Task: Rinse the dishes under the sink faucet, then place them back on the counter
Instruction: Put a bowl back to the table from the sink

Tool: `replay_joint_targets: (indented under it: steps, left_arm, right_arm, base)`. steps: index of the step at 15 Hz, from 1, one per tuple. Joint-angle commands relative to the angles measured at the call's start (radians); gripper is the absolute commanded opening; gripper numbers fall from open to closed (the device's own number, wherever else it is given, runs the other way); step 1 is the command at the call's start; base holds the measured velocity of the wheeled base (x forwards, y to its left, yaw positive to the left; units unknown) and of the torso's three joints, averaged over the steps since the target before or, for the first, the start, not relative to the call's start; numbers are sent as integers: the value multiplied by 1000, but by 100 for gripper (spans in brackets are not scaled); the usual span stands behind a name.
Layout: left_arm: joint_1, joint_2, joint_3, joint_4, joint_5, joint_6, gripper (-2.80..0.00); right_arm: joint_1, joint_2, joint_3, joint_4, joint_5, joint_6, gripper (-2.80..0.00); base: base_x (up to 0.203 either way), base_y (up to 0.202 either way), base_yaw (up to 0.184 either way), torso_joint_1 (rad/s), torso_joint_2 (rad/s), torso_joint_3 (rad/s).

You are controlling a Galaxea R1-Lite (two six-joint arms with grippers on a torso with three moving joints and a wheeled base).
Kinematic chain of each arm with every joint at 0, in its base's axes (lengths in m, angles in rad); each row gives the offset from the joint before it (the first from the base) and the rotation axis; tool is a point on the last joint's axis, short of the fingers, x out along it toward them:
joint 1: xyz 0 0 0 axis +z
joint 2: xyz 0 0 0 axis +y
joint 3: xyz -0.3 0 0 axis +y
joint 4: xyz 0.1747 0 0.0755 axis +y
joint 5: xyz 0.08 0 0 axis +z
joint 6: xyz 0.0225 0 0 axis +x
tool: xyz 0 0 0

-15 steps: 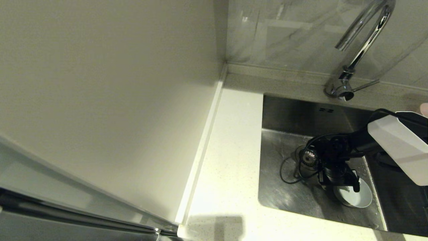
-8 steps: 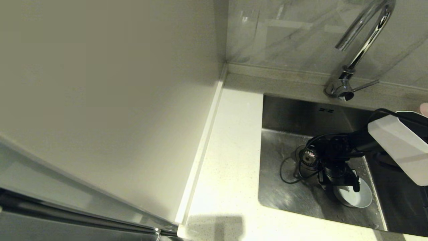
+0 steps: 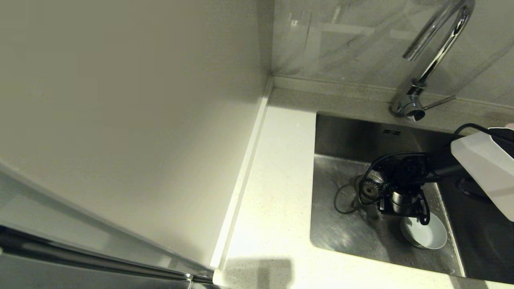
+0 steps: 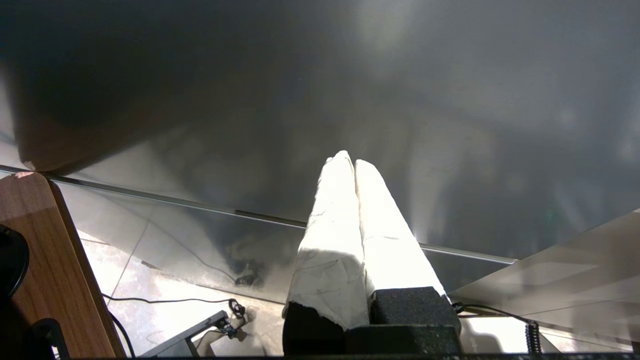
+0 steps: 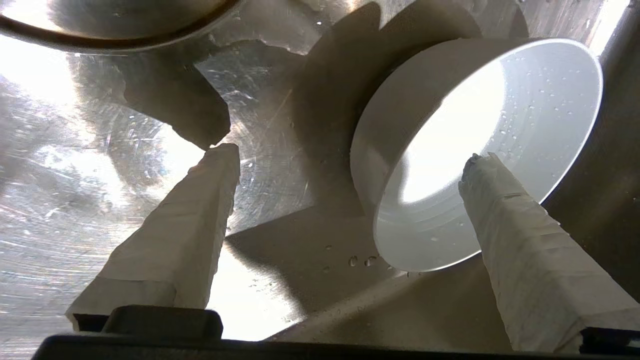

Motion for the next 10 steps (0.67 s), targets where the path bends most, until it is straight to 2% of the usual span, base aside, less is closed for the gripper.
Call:
replay_joint_targets:
  steps: [1, 10]
  left_arm:
    - [0, 0, 3, 0, 0, 0, -280]
    - [0, 0, 3, 0, 0, 0, -280]
  right_arm:
    - [-7, -1, -2, 2, -4, 2, 0]
    - [-48, 16, -22, 2, -4, -6, 0]
  base:
    - [0, 0, 0, 0, 0, 0]
    - [0, 0, 0, 0, 0, 0]
